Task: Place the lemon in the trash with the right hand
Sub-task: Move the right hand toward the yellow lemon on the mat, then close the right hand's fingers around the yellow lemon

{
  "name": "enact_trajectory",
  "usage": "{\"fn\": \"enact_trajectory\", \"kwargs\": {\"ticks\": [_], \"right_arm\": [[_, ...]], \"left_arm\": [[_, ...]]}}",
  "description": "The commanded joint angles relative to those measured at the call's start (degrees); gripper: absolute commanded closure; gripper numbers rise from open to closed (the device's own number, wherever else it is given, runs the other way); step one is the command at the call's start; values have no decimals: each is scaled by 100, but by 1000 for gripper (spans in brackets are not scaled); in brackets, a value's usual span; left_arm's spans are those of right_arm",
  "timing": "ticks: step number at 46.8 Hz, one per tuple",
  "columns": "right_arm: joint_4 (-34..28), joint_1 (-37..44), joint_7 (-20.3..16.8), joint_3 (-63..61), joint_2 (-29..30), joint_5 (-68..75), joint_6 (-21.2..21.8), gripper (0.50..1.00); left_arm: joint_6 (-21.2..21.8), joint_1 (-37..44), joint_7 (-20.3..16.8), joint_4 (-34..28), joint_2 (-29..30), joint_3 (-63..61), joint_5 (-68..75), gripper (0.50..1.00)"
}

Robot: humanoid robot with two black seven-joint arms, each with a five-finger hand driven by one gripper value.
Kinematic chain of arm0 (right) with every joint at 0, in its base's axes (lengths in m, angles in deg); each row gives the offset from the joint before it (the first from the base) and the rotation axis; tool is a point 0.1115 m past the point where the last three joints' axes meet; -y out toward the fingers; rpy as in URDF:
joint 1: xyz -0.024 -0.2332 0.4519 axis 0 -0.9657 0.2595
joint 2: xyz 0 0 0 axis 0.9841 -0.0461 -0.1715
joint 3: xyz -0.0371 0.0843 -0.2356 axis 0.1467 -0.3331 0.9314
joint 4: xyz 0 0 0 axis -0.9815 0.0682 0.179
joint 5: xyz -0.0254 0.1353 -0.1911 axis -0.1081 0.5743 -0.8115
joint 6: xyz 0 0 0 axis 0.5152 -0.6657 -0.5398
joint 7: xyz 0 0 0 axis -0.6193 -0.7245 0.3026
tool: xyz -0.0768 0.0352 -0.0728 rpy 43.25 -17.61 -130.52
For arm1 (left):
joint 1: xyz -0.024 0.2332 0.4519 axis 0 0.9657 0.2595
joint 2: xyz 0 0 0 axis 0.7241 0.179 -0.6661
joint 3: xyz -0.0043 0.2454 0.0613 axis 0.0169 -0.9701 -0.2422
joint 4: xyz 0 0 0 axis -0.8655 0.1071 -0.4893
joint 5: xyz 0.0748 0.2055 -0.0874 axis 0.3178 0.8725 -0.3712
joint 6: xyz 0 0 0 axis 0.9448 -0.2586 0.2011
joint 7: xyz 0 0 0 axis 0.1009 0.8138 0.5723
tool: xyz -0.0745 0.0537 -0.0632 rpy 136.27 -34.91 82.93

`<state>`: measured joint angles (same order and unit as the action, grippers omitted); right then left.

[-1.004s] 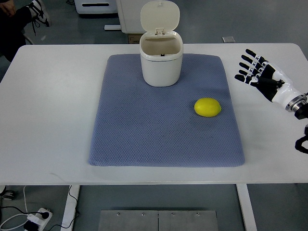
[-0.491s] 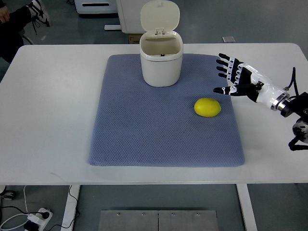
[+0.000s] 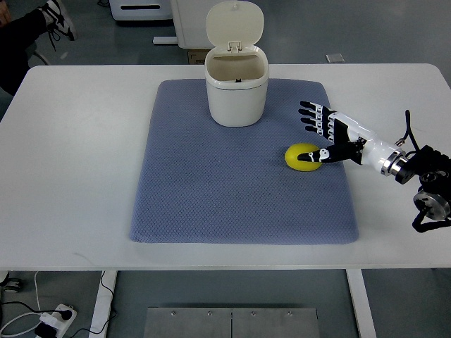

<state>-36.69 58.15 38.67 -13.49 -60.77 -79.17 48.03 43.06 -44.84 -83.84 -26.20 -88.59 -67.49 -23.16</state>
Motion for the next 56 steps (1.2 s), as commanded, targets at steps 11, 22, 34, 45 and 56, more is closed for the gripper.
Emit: {"fn": "enact_trajectory", "kwargs": {"ticks": [11,22,34,45,56], "right_arm": [[258,-11,337,402,178,9,-151,515],[320,-37,505,631,275,9,-345,515],[671,-63,645,649,468,9,-354,515],[873,-99,830,781,609,26,-345,519],[1277,-160,858,781,881,26,-345,605]], "left_arm": [[0,0,0,0,0,0,0,500],[0,0,0,0,0,0,0,500],[0,0,0,0,0,0,0,500],[0,0,0,0,0,0,0,500],[0,0,0,0,0,0,0,500]]}}
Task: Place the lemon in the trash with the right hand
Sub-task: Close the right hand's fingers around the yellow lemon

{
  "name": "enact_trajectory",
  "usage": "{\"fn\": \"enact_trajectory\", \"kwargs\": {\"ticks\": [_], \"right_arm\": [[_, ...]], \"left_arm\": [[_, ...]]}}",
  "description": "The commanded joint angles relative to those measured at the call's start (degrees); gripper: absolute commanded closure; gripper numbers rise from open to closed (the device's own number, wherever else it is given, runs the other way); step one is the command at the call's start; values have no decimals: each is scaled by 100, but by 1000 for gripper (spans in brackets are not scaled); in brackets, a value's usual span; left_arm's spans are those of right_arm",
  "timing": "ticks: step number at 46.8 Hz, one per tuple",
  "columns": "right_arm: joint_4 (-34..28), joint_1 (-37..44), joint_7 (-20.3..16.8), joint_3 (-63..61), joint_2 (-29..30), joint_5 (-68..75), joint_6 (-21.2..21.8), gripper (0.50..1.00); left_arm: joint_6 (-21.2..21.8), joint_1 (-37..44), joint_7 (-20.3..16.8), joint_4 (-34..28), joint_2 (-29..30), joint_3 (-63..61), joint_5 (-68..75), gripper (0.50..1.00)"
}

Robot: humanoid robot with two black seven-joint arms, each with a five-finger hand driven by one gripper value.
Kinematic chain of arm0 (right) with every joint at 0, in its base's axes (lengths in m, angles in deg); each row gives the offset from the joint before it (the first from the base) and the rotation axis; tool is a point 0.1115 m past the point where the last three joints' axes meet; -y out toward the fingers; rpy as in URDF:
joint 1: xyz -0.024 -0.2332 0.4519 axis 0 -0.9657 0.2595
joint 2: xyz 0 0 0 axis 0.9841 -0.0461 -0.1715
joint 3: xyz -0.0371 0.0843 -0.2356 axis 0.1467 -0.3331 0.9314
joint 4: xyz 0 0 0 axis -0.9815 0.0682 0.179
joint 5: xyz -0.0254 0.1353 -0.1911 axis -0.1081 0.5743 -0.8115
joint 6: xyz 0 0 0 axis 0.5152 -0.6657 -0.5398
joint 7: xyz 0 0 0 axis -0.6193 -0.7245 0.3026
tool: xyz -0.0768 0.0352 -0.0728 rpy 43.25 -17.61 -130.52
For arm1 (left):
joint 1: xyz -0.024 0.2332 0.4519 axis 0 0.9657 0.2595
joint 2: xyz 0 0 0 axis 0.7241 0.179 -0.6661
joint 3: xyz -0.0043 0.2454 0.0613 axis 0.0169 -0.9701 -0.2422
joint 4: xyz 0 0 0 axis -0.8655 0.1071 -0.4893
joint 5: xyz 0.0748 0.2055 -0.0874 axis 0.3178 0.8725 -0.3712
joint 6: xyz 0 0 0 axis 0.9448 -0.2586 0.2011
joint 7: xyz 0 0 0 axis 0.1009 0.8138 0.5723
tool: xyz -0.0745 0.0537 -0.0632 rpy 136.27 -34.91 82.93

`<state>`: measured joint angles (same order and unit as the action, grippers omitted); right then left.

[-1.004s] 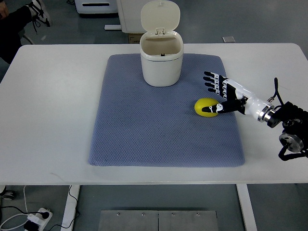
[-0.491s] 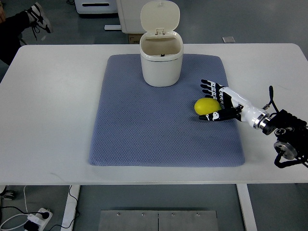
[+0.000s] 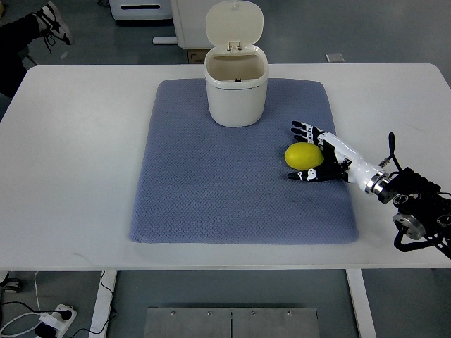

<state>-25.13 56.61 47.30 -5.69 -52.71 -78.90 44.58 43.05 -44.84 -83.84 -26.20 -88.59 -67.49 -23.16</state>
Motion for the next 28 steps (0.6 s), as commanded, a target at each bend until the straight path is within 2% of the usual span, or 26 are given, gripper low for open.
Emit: {"fn": "enact_trajectory", "kwargs": {"ticks": [1,10,13,18,22,26,28], "right_arm": [[183,-7,-5,-8,119,-1,0,609],[500,-24,-5,-17,339,26,-18,668],[553,-24,-5,-17,374,34,-44,709],[702,11,-5,-26,462,43,-44,806],[702,37,-5,-17,462,43,-44,919],[694,81,-5,-8,453,52,-35,998],[694,107,-5,-8,444,52,-35,1000]], "left_arm": [[0,0,0,0,0,0,0,500],[0,0,0,0,0,0,0,500],[0,0,0,0,0,0,0,500],[0,0,0,0,0,0,0,500],[0,0,0,0,0,0,0,500],[0,0,0,0,0,0,0,500],[0,0,0,0,0,0,0,500]]}}
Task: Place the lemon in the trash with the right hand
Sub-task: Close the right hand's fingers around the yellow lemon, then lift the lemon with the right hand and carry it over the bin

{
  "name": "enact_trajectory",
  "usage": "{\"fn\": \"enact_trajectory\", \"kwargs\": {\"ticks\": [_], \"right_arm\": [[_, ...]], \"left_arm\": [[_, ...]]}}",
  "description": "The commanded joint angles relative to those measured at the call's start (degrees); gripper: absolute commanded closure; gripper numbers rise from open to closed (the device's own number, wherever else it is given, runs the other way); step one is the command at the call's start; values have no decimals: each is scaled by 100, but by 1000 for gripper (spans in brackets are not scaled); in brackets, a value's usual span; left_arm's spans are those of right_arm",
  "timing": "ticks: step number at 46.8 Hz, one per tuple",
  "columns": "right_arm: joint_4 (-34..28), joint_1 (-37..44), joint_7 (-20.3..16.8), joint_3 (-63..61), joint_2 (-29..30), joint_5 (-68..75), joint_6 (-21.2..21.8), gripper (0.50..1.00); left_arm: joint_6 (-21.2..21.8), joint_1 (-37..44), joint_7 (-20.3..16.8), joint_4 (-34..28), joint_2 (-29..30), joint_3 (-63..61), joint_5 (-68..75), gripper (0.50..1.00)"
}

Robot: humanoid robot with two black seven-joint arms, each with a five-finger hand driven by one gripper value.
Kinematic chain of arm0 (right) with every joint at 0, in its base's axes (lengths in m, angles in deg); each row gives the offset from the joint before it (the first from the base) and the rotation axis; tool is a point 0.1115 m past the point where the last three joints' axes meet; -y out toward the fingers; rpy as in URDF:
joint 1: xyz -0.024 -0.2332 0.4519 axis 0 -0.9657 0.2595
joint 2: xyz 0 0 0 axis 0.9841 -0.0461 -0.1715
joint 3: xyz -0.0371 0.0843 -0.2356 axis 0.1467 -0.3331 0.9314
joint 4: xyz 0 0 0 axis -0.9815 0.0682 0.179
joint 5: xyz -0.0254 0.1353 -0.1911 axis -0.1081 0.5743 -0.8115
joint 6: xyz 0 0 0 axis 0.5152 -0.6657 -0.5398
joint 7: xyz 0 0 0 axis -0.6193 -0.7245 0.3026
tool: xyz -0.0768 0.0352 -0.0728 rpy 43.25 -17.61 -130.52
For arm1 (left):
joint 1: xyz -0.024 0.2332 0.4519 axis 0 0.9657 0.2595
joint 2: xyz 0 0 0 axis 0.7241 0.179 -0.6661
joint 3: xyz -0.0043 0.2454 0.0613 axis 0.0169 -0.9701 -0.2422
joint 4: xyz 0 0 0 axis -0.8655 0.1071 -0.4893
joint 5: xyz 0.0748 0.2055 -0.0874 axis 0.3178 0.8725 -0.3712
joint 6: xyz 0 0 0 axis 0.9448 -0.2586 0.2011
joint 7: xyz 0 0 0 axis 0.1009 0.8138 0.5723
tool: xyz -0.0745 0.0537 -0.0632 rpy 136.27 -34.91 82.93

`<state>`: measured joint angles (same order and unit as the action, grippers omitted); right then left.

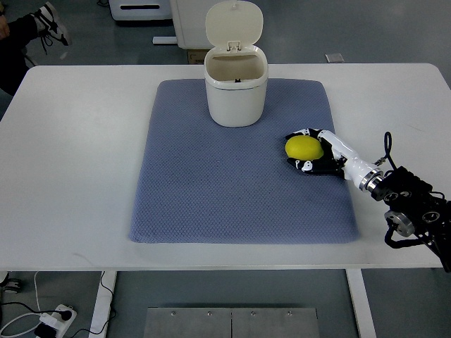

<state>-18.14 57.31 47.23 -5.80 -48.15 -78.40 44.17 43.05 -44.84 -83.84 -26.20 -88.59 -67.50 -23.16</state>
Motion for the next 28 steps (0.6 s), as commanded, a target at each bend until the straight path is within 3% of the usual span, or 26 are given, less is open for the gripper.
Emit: {"fn": "enact_trajectory", "kwargs": {"ticks": [1,11,28], "right_arm": [[-6,47,3,3,-11,2,6,1000],[-24,275,1,3,-38,2,33,1000],[-32,1127,-605,-68,-512,143,331,1000]], "left_arm": [[0,0,0,0,0,0,0,500],[0,0,0,0,0,0,0,500],[0,0,0,0,0,0,0,500]]}}
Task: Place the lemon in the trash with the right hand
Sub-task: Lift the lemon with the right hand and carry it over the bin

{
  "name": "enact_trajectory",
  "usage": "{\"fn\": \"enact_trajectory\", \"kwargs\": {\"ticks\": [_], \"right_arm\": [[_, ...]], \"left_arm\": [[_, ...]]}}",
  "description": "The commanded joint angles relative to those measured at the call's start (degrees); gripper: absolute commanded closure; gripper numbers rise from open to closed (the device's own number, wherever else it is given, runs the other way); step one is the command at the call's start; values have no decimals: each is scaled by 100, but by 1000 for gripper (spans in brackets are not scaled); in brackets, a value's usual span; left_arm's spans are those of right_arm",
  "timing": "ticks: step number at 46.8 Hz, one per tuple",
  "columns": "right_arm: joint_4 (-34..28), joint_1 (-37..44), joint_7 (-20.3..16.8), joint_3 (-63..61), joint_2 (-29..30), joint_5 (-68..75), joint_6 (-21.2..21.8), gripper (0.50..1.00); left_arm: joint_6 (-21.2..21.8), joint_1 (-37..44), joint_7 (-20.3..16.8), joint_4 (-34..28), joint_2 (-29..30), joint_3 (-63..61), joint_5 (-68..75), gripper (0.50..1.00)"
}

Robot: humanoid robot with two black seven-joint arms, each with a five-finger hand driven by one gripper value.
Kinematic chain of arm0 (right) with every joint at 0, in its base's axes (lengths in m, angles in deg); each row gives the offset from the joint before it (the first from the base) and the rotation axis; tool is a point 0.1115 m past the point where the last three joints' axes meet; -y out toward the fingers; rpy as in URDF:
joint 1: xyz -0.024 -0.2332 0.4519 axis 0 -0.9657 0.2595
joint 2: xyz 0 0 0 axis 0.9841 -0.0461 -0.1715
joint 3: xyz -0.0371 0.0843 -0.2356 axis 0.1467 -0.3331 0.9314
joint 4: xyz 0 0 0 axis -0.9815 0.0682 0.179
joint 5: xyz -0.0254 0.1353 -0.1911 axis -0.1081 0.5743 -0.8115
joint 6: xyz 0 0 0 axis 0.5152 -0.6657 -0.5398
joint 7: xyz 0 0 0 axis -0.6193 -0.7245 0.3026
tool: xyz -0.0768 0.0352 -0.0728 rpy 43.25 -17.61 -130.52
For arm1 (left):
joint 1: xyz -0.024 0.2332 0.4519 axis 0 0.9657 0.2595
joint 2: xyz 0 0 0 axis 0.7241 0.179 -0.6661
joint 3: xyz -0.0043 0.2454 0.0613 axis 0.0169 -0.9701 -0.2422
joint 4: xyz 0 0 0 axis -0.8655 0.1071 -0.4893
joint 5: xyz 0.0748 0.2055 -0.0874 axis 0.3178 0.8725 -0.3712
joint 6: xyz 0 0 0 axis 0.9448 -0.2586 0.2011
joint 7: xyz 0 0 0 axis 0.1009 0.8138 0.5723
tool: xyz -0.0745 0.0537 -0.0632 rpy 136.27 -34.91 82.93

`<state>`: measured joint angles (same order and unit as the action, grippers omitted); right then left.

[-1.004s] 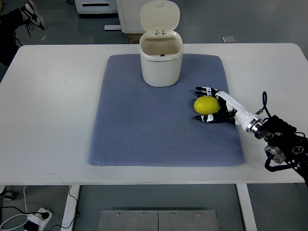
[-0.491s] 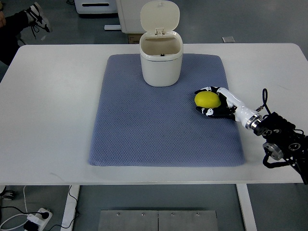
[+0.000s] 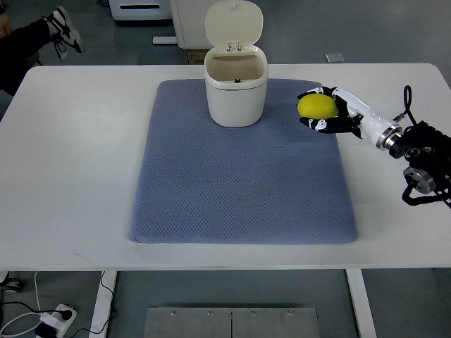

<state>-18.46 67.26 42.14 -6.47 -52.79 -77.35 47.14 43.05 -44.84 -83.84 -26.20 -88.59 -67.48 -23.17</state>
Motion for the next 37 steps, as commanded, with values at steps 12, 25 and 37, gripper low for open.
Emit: {"fn": "enact_trajectory", "kwargs": {"ticks": [12,25,37], "right_arm": [[0,624,-535,-1,-145,65,70,1000],[9,1222,-1221,-1,-57,82,17,1000],[35,1714,-1793,-1,224,82,-124,1000]], "left_arm": [[0,0,0,0,0,-1,1,500],[0,0,0,0,0,-1,1,500],[0,0,0,0,0,-1,1,500]]}}
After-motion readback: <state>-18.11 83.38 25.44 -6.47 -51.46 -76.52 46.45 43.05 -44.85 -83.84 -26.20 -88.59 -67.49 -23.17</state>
